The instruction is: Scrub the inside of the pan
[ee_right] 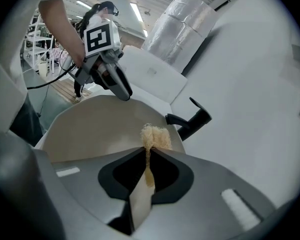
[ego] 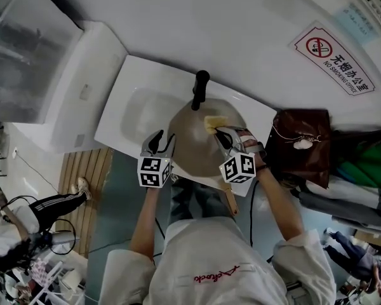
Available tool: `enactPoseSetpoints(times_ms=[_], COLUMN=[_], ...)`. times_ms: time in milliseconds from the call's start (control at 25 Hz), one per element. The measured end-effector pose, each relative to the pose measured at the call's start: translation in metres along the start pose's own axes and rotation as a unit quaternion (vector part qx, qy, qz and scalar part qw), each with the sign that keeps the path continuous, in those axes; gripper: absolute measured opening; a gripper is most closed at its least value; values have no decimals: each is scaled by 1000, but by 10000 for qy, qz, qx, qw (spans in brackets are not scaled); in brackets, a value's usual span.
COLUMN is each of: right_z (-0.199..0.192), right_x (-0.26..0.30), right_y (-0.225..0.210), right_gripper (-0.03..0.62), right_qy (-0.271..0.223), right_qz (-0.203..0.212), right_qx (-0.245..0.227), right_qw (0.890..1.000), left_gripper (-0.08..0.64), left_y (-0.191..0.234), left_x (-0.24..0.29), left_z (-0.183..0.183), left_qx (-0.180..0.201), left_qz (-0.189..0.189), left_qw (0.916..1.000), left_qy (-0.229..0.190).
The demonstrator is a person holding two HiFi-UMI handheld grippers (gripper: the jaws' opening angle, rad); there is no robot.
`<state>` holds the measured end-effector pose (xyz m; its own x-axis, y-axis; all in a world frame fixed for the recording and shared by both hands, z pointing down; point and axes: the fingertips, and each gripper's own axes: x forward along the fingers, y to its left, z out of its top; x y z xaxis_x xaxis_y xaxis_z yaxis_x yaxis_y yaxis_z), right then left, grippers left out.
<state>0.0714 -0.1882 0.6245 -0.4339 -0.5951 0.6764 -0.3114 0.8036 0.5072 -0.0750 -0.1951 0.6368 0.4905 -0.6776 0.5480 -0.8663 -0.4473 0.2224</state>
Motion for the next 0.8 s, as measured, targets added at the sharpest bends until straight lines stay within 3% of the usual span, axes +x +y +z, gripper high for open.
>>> enactPoseSetpoints(times_ms=[120, 360, 800], right_z=[-3, -7, 5], right_x=[8, 24, 69], right_y=[5, 9, 15], right_gripper=[33, 34, 34], right_qy=[46, 172, 410], right_qz=[61, 161, 453], right_qx=[47, 44, -256], right_qw=[10000, 9997, 9978], left_gripper=[169, 58, 52], left_y=[1, 0, 0], left_x=[4, 10, 12], left_z=[-9, -16, -16], left_qx=[-62, -76, -195], left_qz=[-23, -51, -81], left_qw=[9999, 9997, 9996], left_qy=[115, 208, 187])
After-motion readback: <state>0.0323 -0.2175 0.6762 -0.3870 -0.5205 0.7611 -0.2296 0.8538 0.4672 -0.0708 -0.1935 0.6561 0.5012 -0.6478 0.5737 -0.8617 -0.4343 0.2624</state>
